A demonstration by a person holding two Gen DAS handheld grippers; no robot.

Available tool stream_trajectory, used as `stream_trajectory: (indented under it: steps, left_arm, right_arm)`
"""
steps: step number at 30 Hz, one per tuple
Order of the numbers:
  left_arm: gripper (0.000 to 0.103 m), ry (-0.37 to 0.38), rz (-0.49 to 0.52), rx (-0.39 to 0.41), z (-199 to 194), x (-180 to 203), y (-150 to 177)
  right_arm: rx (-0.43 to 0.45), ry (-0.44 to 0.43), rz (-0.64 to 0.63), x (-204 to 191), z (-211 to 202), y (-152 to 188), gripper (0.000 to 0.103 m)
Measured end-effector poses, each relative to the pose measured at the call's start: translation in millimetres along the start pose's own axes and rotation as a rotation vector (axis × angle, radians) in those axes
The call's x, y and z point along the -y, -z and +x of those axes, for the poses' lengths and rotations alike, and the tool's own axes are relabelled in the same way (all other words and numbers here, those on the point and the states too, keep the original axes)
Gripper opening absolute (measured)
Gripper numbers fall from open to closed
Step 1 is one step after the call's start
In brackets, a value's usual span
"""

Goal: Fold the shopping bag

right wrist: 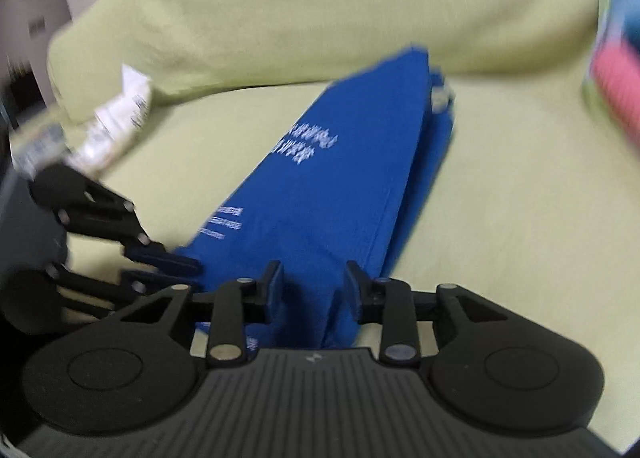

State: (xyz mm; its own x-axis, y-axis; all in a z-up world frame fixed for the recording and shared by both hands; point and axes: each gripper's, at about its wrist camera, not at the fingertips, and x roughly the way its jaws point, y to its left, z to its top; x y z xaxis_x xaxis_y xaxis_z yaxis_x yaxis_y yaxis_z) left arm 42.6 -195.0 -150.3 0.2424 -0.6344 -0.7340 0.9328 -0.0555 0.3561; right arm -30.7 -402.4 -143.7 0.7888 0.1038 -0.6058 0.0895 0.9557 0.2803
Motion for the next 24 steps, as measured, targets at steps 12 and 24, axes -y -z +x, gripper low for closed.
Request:
stream_trajectory:
  steps: [12, 24]
  left_arm:
    - [0.010, -0.021, 0.039, 0.010, 4, 3, -5]
    - [0.008, -0.008, -0.033, 0.004, 8, -2, -3]
  right_arm:
    - [-0.024, -0.078, 0.196, 18, -18, 26, 0.009]
    - [-0.090, 0.275, -0.229, -62, 6, 36, 0.010]
